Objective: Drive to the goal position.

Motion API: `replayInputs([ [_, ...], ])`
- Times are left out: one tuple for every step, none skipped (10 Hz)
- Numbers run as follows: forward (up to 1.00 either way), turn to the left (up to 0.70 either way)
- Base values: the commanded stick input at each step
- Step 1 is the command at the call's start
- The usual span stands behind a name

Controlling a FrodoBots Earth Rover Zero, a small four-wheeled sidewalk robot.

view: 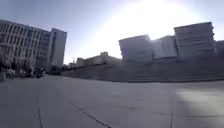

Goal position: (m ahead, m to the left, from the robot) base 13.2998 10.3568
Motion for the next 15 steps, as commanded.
replayInputs([
  [1.0,0.44],
  [1.0,0.44],
  [1.0,0.44],
  [1.0,0.25],
  [1.0,0.04],
  [1.0,0.04],
  [1.0,0.26],
  [1.0,0.44],
  [1.0,0.44],
  [1.0,0.44],
  [1.0,0.44],
  [1.0,0.44],
  [1.0,0.44],
  [1.0,0.3],
  [1.0,0.04],
])
